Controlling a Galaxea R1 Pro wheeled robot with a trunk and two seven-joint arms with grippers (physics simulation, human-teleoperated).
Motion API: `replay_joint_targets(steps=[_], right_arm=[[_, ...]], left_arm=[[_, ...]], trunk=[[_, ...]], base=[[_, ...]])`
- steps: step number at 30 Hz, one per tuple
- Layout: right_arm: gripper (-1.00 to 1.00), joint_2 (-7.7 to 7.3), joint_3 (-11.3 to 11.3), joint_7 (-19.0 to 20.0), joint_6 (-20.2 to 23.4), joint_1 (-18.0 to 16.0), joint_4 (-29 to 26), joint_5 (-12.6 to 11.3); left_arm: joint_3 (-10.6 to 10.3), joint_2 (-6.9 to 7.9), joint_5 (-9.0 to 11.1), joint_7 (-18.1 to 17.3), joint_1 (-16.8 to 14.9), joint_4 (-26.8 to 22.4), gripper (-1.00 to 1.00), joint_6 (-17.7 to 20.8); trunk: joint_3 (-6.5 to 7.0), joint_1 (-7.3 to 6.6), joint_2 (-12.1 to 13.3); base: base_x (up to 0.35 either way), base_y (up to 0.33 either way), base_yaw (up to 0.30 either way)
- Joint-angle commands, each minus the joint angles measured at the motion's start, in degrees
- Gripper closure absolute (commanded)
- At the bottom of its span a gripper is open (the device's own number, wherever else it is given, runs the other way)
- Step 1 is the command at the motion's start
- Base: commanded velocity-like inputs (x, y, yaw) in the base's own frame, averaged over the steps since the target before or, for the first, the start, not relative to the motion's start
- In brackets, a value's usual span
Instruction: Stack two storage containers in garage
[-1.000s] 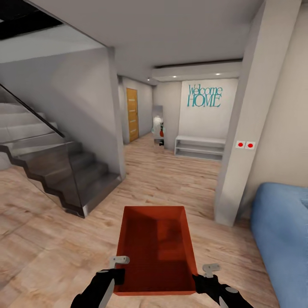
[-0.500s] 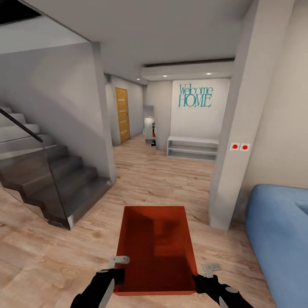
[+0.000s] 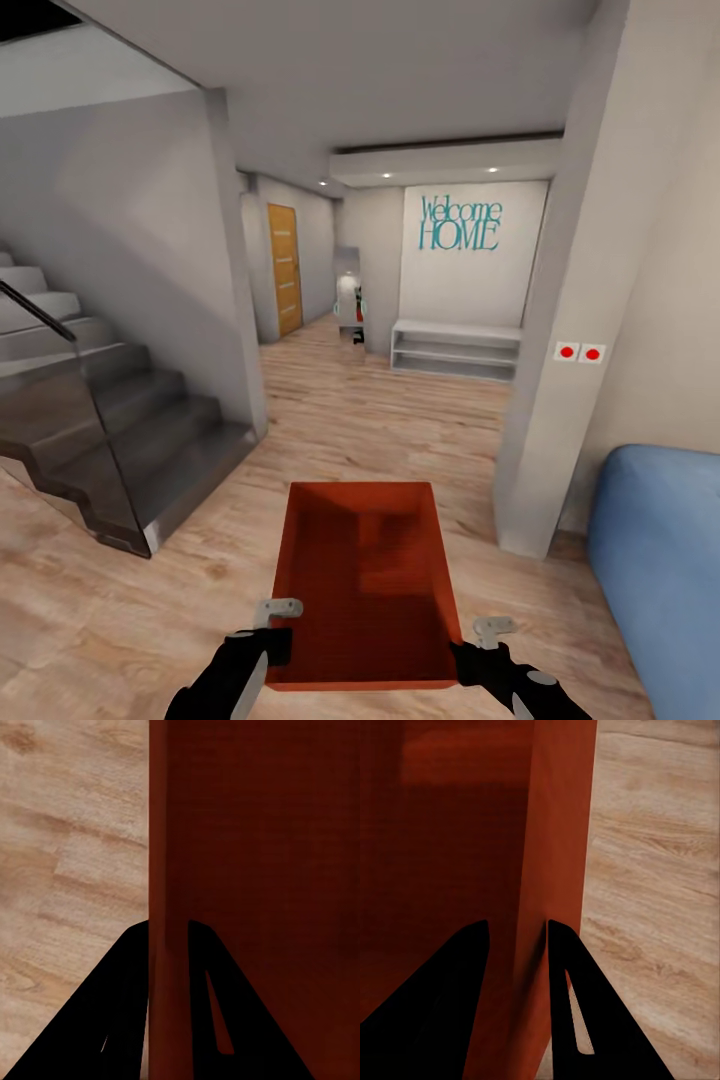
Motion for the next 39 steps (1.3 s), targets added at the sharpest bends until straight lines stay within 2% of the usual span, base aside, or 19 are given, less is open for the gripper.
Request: replay_joint_targets(steps=[1,39], right_arm=[[1.0,-0.11,0.33,0.06,-0.06,-0.04,0.02,-0.65],[1.0,0.07,0.23,-0.11,-0.06,-0.04,0.02,-0.67]], left_arm=[[3.96,-0.02,-2.07,0.19,-0.06,-0.29,1.0,0.41],[3.96,-0.01,-2.07,0.19,-0.06,-0.29,1.0,0.41]], trunk=[[-0.11,0.06,-0.11],[-0.11,0.06,-0.11]], base=[[0.327,0.0,0.0],[0.327,0.0,0.0]])
